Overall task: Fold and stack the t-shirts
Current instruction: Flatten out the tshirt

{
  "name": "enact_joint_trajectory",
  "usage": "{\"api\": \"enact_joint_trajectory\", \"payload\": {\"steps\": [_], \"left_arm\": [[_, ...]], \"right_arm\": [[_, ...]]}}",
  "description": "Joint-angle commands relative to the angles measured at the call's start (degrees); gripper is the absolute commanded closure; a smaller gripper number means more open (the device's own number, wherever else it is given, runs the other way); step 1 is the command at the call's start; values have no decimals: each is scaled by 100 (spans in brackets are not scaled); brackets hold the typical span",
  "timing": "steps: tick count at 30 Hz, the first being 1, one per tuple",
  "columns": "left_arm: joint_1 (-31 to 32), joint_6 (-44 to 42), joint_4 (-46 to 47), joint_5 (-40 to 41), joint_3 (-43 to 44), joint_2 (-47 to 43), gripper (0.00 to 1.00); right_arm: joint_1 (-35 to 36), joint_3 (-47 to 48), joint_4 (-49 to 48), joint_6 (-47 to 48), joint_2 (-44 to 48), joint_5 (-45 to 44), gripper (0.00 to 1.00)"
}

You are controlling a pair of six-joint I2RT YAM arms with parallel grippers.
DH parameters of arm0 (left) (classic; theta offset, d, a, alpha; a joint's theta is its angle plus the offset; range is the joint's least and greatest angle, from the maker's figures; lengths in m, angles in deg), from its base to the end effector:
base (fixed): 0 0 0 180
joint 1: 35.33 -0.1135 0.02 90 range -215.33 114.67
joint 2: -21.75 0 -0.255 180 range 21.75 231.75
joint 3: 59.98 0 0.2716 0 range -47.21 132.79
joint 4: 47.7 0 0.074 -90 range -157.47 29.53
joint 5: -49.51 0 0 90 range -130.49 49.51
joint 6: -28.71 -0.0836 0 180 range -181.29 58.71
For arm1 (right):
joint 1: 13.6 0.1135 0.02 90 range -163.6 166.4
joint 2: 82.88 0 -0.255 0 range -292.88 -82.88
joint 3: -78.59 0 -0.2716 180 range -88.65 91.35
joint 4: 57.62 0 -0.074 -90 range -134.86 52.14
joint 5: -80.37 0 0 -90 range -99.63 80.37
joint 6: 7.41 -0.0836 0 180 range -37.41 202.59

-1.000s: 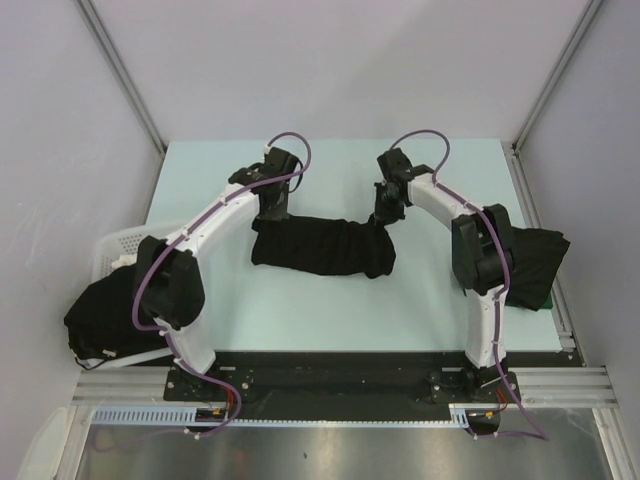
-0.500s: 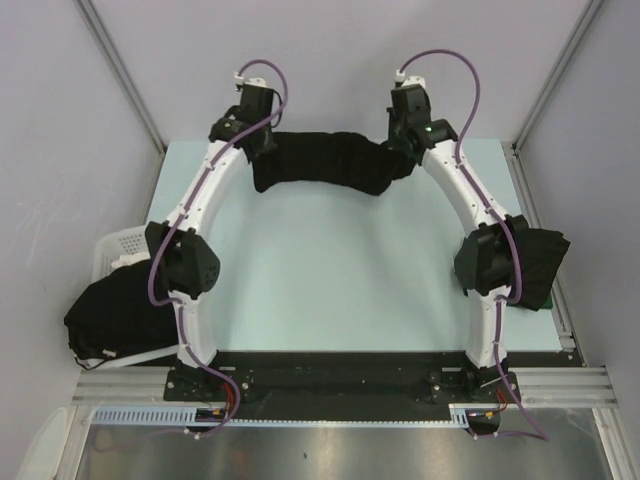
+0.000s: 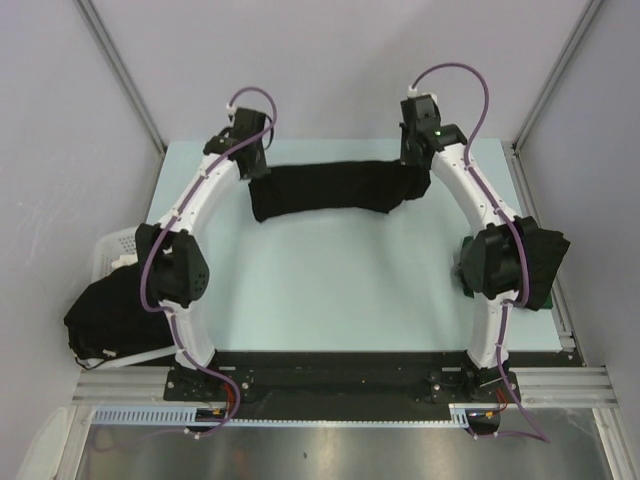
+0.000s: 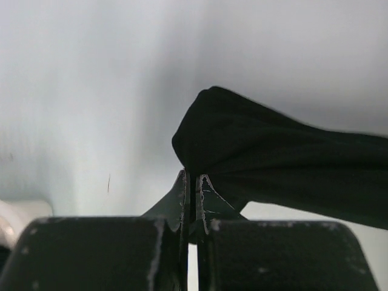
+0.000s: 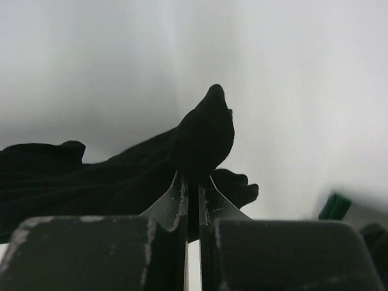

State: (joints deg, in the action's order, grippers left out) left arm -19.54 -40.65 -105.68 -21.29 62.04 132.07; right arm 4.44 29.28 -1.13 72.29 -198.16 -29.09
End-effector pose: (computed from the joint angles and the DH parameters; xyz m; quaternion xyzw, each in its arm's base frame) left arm 0.4696 -0.1042 0.2972 -0.1008 0.9117 0.0323 0.3971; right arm 0.4897 0.1302 0.3158 0.0093 0.8998 -0.0493 0.4333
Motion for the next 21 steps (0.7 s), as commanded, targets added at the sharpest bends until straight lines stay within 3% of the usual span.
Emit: {"api": "enact_joint_trajectory", "payload": {"steps": [1, 4, 9, 13, 20, 21], "left_arm": [[-208, 28, -77, 506, -1229, -678, 100], [-304, -25, 118, 541, -1293, -758, 100], [-357, -131, -373, 426, 77, -39, 100], [-357, -148, -384, 409, 580, 253, 100], [-357, -87, -541, 523, 116, 60, 98], [-357, -87, -541, 567, 18, -1, 96]], "right_arm": [[-363, -700, 455, 46, 207, -796, 100], [-538, -667, 172, 108, 270, -621, 100], [-714, 606, 488, 108, -406, -436, 100], [-723, 793, 304, 46, -591, -313, 100], [-723, 347, 382, -7, -618, -233, 71], [-723, 232, 356, 20, -514, -242, 71]]}}
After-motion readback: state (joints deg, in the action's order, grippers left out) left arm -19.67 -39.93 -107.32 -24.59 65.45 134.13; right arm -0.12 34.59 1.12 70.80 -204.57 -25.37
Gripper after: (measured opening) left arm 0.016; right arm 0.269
